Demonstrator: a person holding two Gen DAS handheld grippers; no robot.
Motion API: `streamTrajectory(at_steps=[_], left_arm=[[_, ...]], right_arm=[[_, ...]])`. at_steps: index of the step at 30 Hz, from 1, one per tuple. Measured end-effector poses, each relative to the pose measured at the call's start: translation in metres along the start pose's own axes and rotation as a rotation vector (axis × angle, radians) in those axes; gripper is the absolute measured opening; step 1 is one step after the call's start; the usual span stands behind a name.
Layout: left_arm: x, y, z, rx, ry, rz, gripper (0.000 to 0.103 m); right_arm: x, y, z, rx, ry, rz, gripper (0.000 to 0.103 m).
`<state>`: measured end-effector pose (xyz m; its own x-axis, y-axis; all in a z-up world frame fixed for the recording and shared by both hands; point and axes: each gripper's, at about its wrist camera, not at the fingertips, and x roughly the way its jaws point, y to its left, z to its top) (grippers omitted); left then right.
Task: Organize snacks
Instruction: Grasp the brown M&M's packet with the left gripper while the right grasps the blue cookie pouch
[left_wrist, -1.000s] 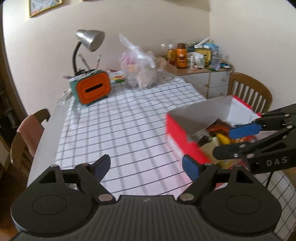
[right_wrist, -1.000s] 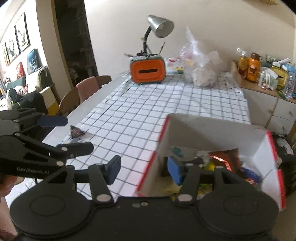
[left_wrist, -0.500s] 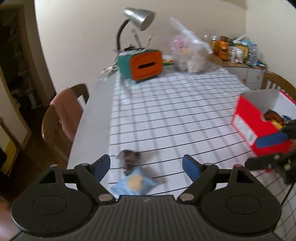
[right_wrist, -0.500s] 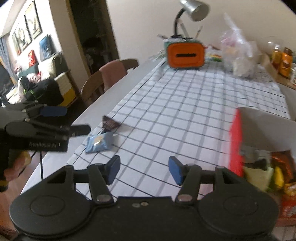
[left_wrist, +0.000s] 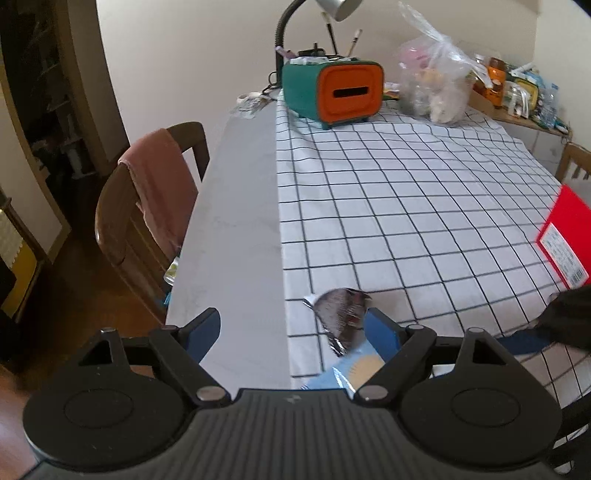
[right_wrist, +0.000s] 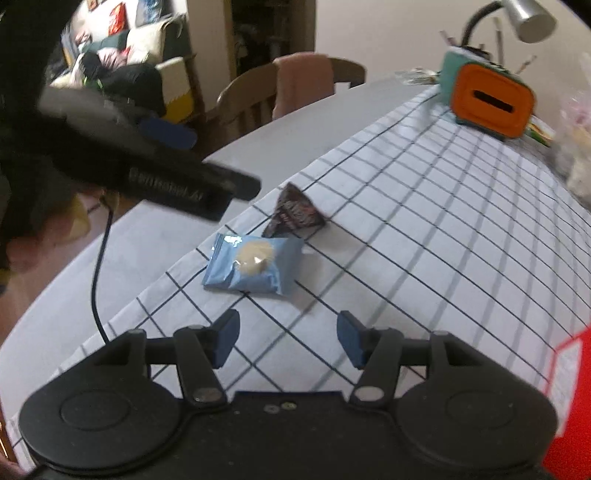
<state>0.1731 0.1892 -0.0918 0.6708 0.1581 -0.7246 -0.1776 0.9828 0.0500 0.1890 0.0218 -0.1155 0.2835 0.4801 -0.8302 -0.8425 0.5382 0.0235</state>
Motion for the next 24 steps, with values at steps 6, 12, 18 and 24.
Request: streamTrajectory(at_steps=[6,12,18,24], left_arm=[[0.008,0.016,0.000,-0.019,0.003,0.004,0.085],[0.015,0.026,-0.001,-0.059,0.012,-0.003,0.085],[0.023,0.030,-0.001,-0.079,0.024,-0.009,0.085],[0.034,0.023,0.005,-0.065,0.044,-0.005,0.085]], right_arm=[[0.035,0.011,0.019,-0.011,0.022,0.020,0.057],[0.061,0.009,0.036,0.025,0.034,0.040,0.060],[0.074,0.007,0.033,0.035,0.029,0.017,0.095],[0.077,0.010,0.031,0.020,-0.004,0.005,0.093]])
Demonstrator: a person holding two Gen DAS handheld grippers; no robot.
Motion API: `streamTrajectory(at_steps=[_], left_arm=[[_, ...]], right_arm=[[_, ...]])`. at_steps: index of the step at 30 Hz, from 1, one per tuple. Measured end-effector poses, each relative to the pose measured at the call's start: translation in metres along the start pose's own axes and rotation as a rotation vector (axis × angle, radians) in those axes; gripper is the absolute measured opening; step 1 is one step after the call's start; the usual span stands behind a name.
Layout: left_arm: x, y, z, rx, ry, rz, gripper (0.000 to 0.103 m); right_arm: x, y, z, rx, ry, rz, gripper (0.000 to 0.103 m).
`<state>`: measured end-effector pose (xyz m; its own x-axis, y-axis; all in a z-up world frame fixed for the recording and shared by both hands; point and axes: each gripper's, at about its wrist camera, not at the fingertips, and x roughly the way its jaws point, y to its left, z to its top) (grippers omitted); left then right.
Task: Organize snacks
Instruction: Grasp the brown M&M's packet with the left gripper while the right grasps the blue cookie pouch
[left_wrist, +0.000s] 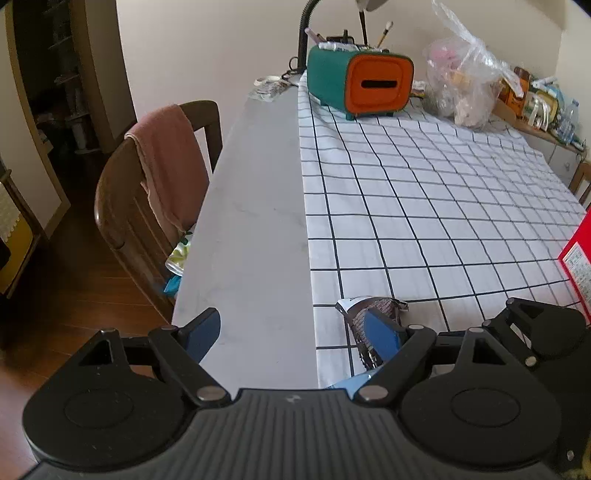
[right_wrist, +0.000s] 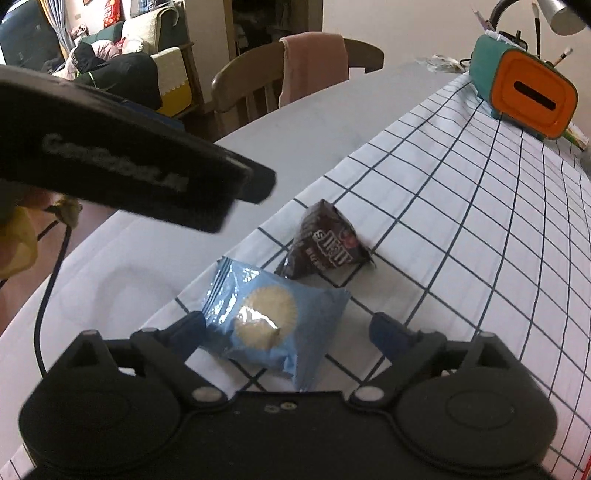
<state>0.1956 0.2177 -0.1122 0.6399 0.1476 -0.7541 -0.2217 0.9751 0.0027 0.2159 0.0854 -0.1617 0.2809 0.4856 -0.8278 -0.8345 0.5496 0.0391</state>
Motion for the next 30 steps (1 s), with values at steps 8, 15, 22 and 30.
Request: streamTrajectory(at_steps=[8,15,22,30], left_arm=[[0.020,-0.025,0.007,0.078,0.035,-0.049,0.085],[0.043,-0.039,0.015,0.067,0.099,-0.113,0.084],[0.056,-0.039,0.017,0.018,0.151,-0.125,0.043],[0.050,-0.032,0.013,-0.028,0.130,-0.115,0.031]], right_arm=[[-0.007,-0.004,-0.001,0.012,-0.047,0.014,0.064],[-0.012,-0.010,-0.003,0.060,-0.057,0.042,0.048],[-0.014,-0.011,-0.006,0.084,-0.051,0.037,0.047],[-0.025,-0.012,-0.014,0.125,-0.071,0.020,0.044]])
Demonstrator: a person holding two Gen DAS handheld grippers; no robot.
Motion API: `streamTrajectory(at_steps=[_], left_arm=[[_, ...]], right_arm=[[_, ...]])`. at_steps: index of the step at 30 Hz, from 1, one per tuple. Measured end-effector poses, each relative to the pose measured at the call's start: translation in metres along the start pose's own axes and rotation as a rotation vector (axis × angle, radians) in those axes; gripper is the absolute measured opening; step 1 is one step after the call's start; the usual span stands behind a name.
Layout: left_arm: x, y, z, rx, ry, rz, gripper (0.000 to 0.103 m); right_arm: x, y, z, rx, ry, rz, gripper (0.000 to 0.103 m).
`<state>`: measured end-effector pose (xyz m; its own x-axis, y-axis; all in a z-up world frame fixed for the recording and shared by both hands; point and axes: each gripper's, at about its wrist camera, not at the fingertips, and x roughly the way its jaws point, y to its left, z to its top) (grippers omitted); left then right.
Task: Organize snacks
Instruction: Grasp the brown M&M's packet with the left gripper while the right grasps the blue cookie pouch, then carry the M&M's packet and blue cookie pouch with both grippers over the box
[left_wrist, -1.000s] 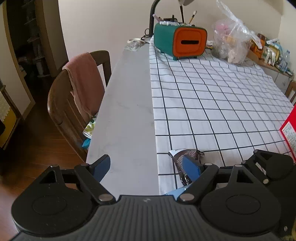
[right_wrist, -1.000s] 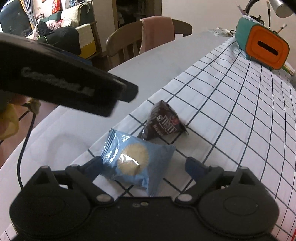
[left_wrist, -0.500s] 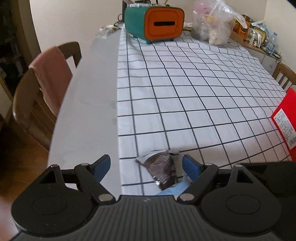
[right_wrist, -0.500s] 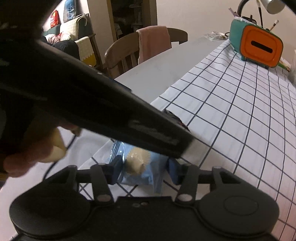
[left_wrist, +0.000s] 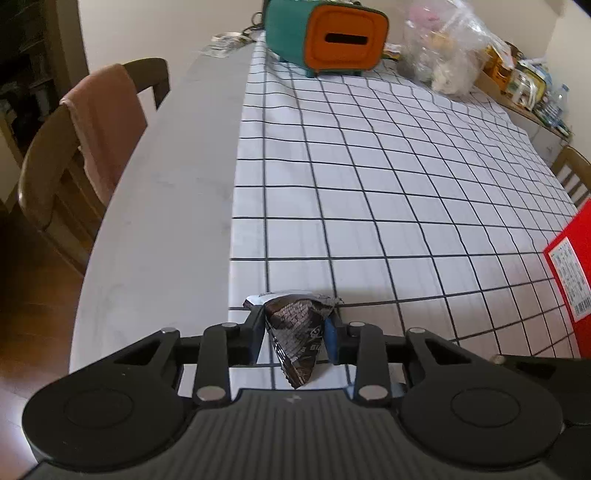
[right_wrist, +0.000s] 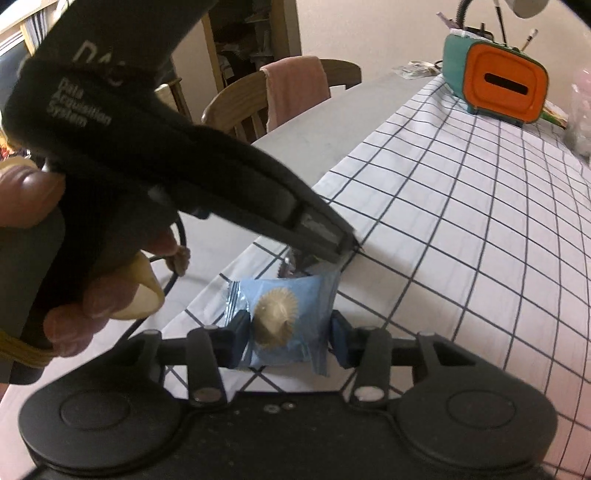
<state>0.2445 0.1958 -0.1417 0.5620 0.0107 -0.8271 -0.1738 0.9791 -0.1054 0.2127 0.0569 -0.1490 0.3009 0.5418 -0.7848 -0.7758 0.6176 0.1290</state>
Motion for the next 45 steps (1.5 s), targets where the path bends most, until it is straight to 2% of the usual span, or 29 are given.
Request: streamTrajectory(at_steps=[5,11,18,23,32,45], left_arm=[[-0.006,0.005,-0.003,-0.034,-0.001,0.012,0.031],[-0.019,0.003,-0.008,-0.057,-0.006,0.002,0.030],[-0.038,-0.018,-0.015,-0.026,-0.019,-0.019,0.030],[-0.056,-0.041,-0.019,0.011,-0.037,-0.033,0.030],[-0.097,-0.099,-0.023,0.063,-0.078,-0.062,0.030],[-0.148,-0.229,-0.015,0.175,-0.161,-0.123,0.030]], right_arm=[[-0.017,-0.007,-0.007,0.037,-0.018,-0.023,0.042],[-0.043,-0.021,-0.019,0.095,-0.057,-0.047,0.028],[-0.073,-0.036,-0.028,0.175,-0.123,-0.079,0.020],[-0.102,-0.047,-0.037,0.216,-0.178,-0.096,0.019],[-0.169,-0.076,-0.056,0.281,-0.260,-0.115,0.019],[-0.278,-0.159,-0.098,0.322,-0.359,-0.209,0.019]])
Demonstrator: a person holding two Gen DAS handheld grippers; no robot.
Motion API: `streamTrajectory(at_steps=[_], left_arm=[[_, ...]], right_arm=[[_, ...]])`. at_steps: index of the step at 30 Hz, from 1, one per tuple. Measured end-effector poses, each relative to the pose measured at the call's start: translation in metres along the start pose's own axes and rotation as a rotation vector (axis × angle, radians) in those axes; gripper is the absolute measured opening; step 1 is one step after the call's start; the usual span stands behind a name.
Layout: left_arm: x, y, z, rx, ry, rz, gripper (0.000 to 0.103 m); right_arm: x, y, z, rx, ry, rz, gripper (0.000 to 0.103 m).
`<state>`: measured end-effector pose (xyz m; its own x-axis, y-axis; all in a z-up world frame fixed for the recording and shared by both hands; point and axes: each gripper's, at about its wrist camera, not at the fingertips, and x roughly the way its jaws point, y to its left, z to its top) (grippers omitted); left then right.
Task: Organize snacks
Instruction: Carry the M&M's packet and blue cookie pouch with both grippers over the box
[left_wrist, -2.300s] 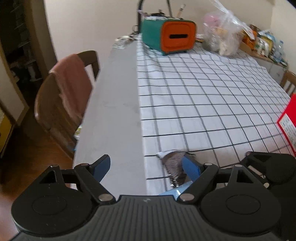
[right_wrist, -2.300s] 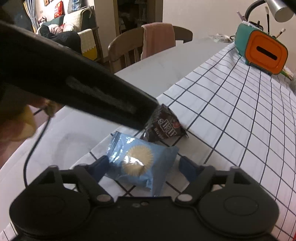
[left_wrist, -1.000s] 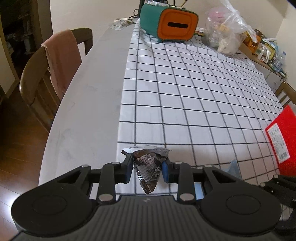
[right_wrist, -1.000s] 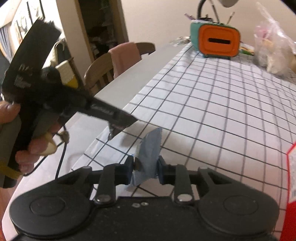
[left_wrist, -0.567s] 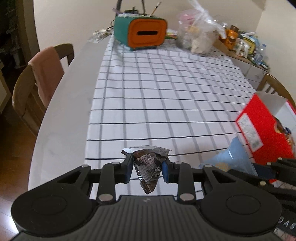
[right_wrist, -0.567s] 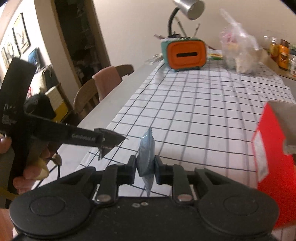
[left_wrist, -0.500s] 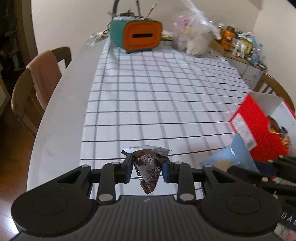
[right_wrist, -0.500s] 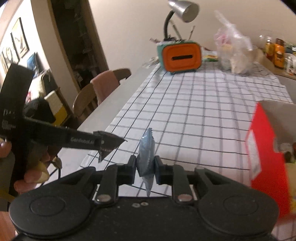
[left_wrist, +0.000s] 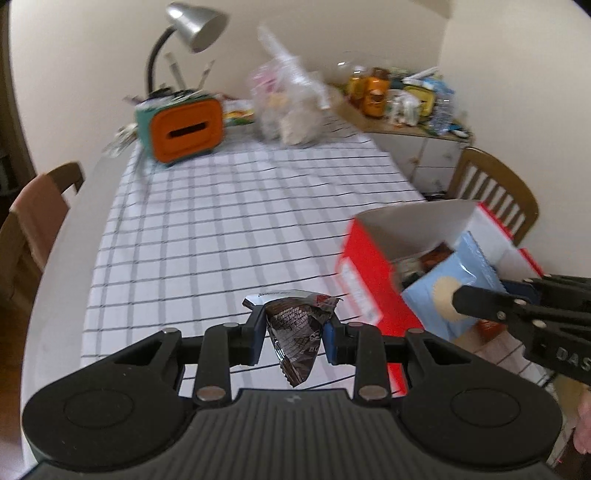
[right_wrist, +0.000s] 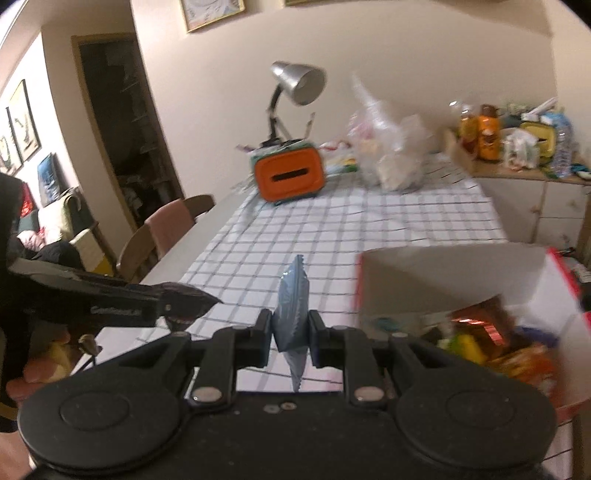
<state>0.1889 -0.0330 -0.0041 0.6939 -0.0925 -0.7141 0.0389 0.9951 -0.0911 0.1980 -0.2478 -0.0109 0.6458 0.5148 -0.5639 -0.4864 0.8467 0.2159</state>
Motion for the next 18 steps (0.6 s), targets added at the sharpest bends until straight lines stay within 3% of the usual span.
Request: streamTrajectory(at_steps=[11,18], left_arm=[[0.032,-0.109,0.016,0.077,0.028,-0.042,0.030],[0.066,-0.149,0.014,0.107,0.088,-0.050,0.030]], right_arm=[[-0.031,-0.093,0.005,0.020,-0.016,-0.091,0.019],[-0.022,-0.143,0.000,0.066,0.017,-0.117,0.019]])
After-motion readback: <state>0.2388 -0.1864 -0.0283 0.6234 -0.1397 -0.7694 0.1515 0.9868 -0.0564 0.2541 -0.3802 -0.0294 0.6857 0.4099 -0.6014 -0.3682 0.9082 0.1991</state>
